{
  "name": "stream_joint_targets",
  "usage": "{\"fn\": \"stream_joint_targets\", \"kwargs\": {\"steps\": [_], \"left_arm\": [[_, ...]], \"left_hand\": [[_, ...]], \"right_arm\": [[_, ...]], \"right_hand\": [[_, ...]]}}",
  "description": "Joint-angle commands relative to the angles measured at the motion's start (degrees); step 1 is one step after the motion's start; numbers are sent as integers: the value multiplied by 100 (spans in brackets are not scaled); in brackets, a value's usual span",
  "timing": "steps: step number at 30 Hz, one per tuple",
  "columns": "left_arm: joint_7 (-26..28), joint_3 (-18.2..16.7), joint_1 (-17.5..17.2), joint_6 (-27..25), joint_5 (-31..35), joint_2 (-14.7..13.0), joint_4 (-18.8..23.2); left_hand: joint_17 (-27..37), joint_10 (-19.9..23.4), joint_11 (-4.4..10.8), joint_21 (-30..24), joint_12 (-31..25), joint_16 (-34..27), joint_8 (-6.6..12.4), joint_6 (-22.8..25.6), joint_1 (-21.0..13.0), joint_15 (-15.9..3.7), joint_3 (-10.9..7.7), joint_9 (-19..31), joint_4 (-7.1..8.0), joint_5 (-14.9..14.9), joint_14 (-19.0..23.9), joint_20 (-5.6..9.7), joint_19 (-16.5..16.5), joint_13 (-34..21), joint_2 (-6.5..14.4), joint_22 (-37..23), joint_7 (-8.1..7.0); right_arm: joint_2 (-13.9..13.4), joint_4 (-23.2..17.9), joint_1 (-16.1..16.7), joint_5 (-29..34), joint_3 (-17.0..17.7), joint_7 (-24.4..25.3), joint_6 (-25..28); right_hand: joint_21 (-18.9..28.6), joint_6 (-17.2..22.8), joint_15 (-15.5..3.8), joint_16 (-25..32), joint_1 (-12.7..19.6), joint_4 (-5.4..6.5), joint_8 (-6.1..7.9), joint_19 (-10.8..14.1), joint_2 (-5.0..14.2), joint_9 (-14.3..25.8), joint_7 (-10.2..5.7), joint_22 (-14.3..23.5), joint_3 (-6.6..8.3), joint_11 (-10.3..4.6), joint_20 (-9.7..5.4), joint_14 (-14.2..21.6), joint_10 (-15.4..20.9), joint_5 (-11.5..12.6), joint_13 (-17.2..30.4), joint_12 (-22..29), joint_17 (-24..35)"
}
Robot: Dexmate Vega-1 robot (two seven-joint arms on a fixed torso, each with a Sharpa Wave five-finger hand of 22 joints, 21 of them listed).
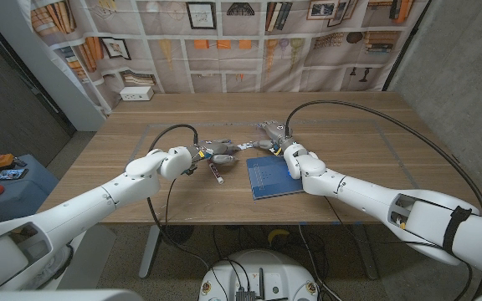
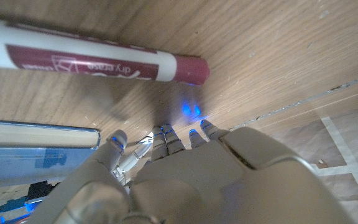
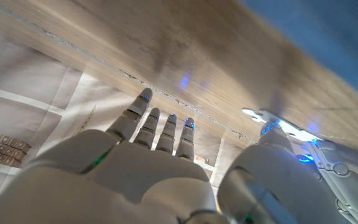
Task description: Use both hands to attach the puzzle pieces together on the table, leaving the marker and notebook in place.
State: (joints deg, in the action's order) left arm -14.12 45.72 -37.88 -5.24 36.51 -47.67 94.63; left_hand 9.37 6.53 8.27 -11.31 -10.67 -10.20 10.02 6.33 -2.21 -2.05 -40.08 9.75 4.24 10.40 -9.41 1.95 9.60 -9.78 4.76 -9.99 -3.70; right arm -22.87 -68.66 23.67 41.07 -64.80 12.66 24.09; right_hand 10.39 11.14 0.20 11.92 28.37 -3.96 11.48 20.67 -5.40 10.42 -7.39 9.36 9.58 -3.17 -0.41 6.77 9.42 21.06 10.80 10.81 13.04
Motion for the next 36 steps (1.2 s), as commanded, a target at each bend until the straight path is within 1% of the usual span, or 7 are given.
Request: {"fn": "stream_joint_targets", "kwargs": {"steps": [1,17,21,25,27,29,36], "left_arm": [[17,8,21,51,-23,3,-43],[28,-3,-37,-73,-23,5,16],[44,0,-38,-5,-41,-16,9],[42,-12,-73,-101,-23,-18,61],[59,-10,-67,-25,-40,-36,43],[53,-20,-91,-107,-25,-31,78],[56,-13,-83,-39,-33,-43,67]], "left_hand": [[10,55,-35,-6,-22,5,32,39,-56,-254,-6,15,-28,-7,1,195,537,-10,555,-9,-11],[11,51,-47,-2,-19,6,30,36,-58,-257,-9,16,-32,-8,2,187,539,-10,557,-9,-11],[11,54,-50,-3,-21,6,32,39,-58,-254,-10,16,-33,-8,0,190,536,-10,557,-9,-13],[11,55,-46,-4,-21,6,31,38,-58,-253,-11,16,-34,-8,2,194,530,-10,557,-9,-14],[11,58,-49,-4,-22,5,31,38,-59,-251,-12,16,-34,-8,3,191,532,-10,558,-9,-13],[11,62,-47,-3,-23,7,31,38,-59,-247,-12,16,-34,-8,0,191,533,-10,558,-9,-10],[11,62,-47,-2,-23,6,33,43,-59,-256,-14,16,-35,-8,2,193,532,-10,560,-9,-10]], "right_arm": [[-30,-55,20,62,-34,-11,63],[25,-63,46,88,-44,-1,153],[46,-49,43,86,-53,-7,168],[55,-35,37,91,-64,9,167],[54,-38,39,90,-65,19,163],[43,-54,42,109,-79,25,165],[62,-67,58,173,-116,14,270]], "right_hand": [[15,35,4,27,44,-46,32,50,6,1,-36,4,12,-2,13,42,39,36,12,10,-2],[10,41,9,24,80,-67,32,42,27,1,-40,4,20,8,27,34,39,57,13,5,-11],[10,39,13,25,87,-73,30,42,28,1,-42,4,20,4,29,37,44,61,13,6,-13],[9,48,17,25,93,-77,33,40,31,1,-41,4,20,6,29,36,42,66,13,5,-14],[9,46,18,25,95,-79,32,41,32,1,-39,4,20,4,29,37,45,67,13,6,-15],[9,48,17,25,97,-81,33,40,32,1,-42,4,19,-1,30,37,49,69,13,6,-16],[8,52,16,30,103,-87,33,39,37,1,-42,4,18,3,31,48,59,76,14,9,-17]]}}
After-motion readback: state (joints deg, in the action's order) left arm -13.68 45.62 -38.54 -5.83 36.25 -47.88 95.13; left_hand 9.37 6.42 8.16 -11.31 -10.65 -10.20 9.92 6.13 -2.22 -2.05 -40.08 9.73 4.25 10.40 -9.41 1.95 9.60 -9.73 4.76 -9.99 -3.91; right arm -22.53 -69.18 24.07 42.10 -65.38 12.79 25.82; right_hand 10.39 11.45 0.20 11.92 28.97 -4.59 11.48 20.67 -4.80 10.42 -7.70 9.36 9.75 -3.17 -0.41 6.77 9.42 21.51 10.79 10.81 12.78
